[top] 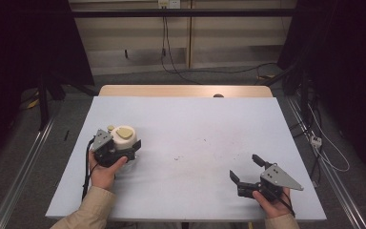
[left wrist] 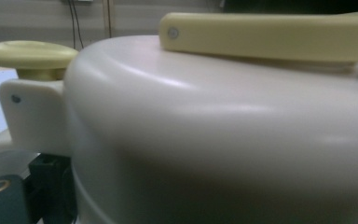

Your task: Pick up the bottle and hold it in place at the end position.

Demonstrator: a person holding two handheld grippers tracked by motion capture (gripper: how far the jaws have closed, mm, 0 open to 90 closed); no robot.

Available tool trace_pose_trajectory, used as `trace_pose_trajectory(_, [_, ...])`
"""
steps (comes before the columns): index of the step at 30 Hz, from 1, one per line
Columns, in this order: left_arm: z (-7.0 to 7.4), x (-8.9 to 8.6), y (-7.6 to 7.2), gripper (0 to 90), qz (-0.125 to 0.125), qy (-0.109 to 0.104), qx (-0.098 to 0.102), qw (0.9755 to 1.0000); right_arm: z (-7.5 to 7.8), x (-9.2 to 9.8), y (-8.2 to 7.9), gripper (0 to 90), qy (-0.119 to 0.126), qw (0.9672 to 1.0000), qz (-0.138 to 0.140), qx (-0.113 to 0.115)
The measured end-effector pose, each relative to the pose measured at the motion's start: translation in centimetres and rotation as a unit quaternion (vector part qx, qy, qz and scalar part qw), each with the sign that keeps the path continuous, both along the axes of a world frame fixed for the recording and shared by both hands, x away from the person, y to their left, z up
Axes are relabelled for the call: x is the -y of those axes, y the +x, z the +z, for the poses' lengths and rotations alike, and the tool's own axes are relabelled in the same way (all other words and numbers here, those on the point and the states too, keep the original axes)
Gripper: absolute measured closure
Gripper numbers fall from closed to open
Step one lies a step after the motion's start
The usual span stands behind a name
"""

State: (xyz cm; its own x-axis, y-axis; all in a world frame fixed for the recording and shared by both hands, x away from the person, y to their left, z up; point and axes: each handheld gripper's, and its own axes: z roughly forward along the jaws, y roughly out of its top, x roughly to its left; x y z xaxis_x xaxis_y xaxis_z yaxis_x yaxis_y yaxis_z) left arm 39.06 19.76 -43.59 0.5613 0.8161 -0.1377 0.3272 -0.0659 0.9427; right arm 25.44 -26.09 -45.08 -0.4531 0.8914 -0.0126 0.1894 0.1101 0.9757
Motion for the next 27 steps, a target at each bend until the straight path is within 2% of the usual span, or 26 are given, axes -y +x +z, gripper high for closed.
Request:
trace_pose_trajectory(16, [0.8,2.5,0.6,6.1,-0.042,0.006,-0.007,0.9991,0.0,-0.1,0.1,3.7,-0.002,1.0,0.003,0.0])
trace_pose_trajectory(27, [1.1,3.7,1.2,6.1,-0.053,0.001,-0.009,0.9985,0.0,-0.1,0.1,3.7,-0.003,1.0,0.005,0.001])
